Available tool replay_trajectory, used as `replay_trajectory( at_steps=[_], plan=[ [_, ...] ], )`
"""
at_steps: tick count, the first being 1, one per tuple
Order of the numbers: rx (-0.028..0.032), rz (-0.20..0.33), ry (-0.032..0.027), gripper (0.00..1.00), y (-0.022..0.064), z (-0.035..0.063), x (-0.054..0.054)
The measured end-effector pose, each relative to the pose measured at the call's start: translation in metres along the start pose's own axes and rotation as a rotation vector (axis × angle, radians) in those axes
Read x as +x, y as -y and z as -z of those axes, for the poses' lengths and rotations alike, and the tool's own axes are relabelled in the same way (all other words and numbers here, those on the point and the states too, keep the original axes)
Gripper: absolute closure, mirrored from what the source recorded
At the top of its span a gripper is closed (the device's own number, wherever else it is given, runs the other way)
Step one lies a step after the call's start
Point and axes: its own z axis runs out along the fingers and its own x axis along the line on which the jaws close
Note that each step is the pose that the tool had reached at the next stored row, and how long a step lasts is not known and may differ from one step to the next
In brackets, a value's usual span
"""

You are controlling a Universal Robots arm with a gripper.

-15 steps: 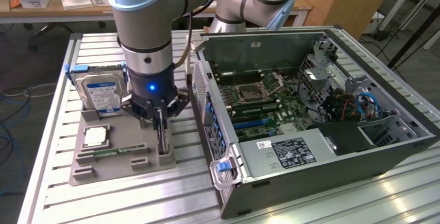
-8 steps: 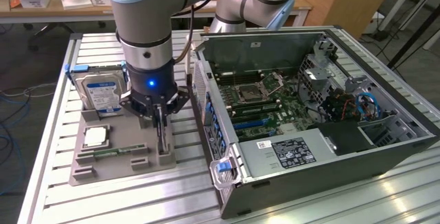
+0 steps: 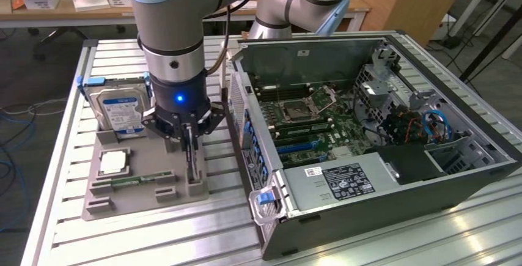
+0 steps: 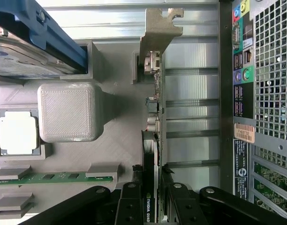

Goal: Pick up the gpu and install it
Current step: 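Pick up the gpu and move the gpu toward the slot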

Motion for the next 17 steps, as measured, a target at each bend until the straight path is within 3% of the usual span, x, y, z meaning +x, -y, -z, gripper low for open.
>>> replay_trajectory(
  at_steps=[17],
  plan=[
    [0.0008,0.0,0.0,0.74,-0.0001,0.0071,0.0]
  ],
)
